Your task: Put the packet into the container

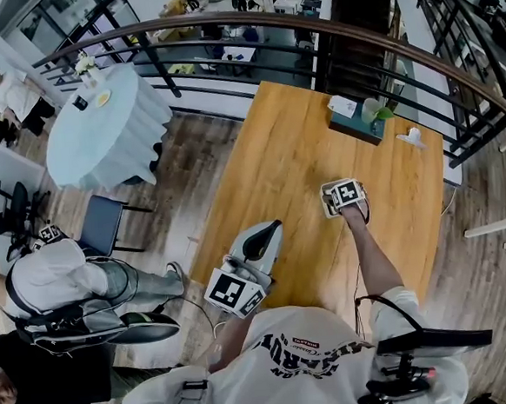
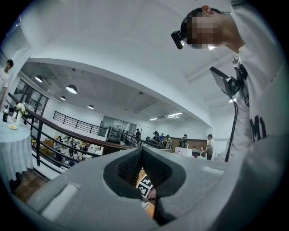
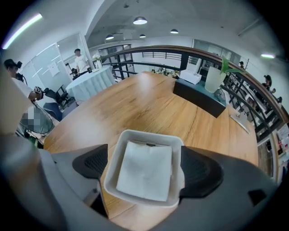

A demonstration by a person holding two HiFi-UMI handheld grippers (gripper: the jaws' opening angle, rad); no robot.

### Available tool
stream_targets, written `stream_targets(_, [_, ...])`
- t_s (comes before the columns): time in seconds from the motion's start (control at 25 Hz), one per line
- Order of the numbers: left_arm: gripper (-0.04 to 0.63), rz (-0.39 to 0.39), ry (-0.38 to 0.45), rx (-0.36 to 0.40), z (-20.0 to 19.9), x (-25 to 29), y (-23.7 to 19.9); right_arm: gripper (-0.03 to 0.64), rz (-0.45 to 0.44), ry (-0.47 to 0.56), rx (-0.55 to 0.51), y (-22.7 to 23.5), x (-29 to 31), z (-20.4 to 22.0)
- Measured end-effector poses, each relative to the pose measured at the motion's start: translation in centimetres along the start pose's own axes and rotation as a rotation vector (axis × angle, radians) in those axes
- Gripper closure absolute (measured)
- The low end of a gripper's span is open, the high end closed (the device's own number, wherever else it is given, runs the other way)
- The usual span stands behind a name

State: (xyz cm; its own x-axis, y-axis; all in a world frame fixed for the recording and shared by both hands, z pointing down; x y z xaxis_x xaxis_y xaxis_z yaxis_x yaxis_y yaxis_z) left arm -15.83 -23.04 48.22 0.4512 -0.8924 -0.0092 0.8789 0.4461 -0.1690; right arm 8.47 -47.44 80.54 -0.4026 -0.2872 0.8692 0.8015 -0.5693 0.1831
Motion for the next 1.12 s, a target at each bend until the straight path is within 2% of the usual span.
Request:
stream_targets(0.24, [0.592, 0.014, 0.005, 0.002, -0.6, -0.4, 0.4, 0.124, -0.008, 0.034, 0.015, -0.6, -1.6, 0.2])
stream_targets(0.52, [0.591, 0.041, 0.015, 0.011, -0.6, -0.2, 1.4, 0.124, 0.000, 0.208, 0.020, -1.4, -5.7, -1.2])
stream_targets(0.6, [0.592, 0.046, 0.014, 0.011, -0.5, -0.4, 1.7, 0.124, 0.007, 0.274, 0.012, -2.0, -7.5, -1.3])
stream_targets(0.76, [0.592, 0.063, 0.021, 0.023, -0.5, -0.4, 2.3, 0.132, -0.054, 0.463, 0.050, -3.0, -12.2, -1.7])
stream_targets(0.92, [0.592, 0.083, 0.023, 0.028, -0.7, -0.3, 3.0, 0.236, -0.111, 0.662, 0.067, -4.7, -18.5, -1.4])
stream_targets(1.12, [0.592, 0.118, 0.038, 0.037, -1.1, -0.2, 4.2, 0.261, -0.161, 0.821, 0.037, -7.4, -25.8, 0.6])
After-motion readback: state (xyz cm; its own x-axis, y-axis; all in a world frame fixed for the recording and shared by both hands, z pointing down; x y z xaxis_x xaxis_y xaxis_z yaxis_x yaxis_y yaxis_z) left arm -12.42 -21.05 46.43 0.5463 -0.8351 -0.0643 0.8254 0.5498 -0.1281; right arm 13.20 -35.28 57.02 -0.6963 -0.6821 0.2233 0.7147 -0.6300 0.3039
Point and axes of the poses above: the fingertips, and each gripper's own axes: x forward along the fingers, y to its right, z out of its underside, the point moved 8 cm from there along -x, backward along the fingers, and after that the axes turned 9 degrees about -z, right-handed, at the moved point
